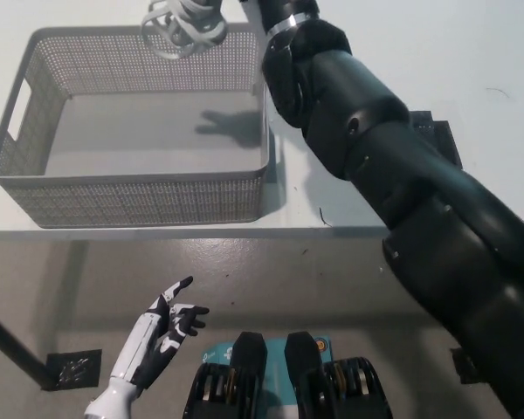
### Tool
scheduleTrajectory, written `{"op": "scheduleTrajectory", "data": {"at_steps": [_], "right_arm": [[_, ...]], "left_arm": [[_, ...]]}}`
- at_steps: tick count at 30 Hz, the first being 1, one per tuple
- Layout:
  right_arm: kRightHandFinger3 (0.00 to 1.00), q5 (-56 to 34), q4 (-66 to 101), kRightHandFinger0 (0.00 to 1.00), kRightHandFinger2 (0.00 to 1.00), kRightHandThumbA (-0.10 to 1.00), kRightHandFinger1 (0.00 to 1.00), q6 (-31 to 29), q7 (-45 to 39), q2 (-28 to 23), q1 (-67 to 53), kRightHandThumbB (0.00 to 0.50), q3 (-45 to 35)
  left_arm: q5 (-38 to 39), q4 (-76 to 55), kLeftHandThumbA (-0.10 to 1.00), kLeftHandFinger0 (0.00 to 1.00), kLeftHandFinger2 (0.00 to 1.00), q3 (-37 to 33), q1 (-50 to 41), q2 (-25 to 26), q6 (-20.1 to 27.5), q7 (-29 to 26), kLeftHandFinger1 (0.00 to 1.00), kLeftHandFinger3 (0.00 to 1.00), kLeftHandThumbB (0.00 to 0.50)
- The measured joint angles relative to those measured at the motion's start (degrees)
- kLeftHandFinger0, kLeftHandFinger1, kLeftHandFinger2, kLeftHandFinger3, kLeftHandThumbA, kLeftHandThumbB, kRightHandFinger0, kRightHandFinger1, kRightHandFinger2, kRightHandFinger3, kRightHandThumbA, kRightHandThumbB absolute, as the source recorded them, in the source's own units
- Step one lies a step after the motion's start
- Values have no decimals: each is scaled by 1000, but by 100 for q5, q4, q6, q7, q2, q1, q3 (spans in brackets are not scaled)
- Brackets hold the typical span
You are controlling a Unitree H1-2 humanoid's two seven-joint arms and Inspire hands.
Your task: Use the right hand to pick up a power strip and put it into a container on the left side
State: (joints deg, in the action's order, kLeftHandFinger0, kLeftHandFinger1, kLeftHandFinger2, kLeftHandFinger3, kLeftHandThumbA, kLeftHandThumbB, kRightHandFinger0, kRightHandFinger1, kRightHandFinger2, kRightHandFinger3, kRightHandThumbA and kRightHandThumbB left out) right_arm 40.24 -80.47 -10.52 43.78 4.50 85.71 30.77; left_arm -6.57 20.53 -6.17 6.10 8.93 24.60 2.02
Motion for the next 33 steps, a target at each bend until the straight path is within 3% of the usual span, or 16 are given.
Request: {"op": "scheduleTrajectory", "data": {"at_steps": [2,4,5,7,9,13,16,18,22,24,25,26,27,29,32,33], "right_arm": [[321,0,-18,0,318,-100,0,1,0,29,0,186,0],[210,1,-47,0,452,-100,0,4,0,65,0,171,1],[342,1,-61,0,470,-100,0,3,0,76,0,227,1],[395,1,-92,0,449,-100,0,3,-1,85,0,248,1],[434,1,-136,0,356,-100,0,3,-1,85,0,261,1],[473,1,-203,0,242,-100,0,3,-1,85,-1,223,2],[466,1,-299,0,145,-100,0,3,-1,85,-3,235,2],[483,1,-337,0,147,-100,0,3,-1,84,-2,224,2],[507,1,-413,0,224,-100,0,2,-4,84,-3,255,2],[441,0,-446,0,260,-100,0,2,-7,84,-3,247,2],[429,0,-463,0,362,-100,0,2,-8,84,-3,277,2],[314,1,-474,0,377,-100,0,2,-8,84,-3,266,2],[378,1,-498,0,359,-100,0,2,-8,84,-3,295,2],[387,0,-520,0,349,-100,0,2,-8,84,-3,285,2],[464,0,-535,0,424,-100,1,-2,-8,86,-3,318,2],[439,0,-535,0,468,-100,14,-3,-8,87,-3,321,2]], "left_arm": [[-6,28,877,575,650,-2,1,5,0,0,579,927,82],[-8,83,896,581,643,-6,7,6,0,0,577,916,96],[-9,113,898,583,629,-7,21,6,0,0,566,898,81],[-9,175,904,585,621,-7,69,6,0,0,560,889,72],[-9,229,899,589,621,-5,165,6,0,0,561,884,61],[-9,319,872,664,660,-4,388,8,-1,0,603,919,55],[-9,330,874,672,663,-5,559,8,-1,0,611,925,44],[-8,333,891,674,662,-5,626,8,-1,0,616,929,46],[-8,349,904,672,663,-5,753,8,-1,0,617,938,66],[-8,357,904,666,667,-5,783,8,-1,0,612,952,64],[-8,360,905,660,677,-5,792,8,-1,0,612,965,64],[-8,363,907,660,678,-5,797,8,-1,0,612,966,64],[-8,366,909,655,675,-5,802,8,-1,0,611,960,58],[-8,371,900,653,667,-6,802,8,-1,0,607,949,52],[-8,381,886,679,663,-6,802,8,-1,0,621,941,46],[-8,383,885,677,662,-6,802,8,-1,1,619,941,45]]}}
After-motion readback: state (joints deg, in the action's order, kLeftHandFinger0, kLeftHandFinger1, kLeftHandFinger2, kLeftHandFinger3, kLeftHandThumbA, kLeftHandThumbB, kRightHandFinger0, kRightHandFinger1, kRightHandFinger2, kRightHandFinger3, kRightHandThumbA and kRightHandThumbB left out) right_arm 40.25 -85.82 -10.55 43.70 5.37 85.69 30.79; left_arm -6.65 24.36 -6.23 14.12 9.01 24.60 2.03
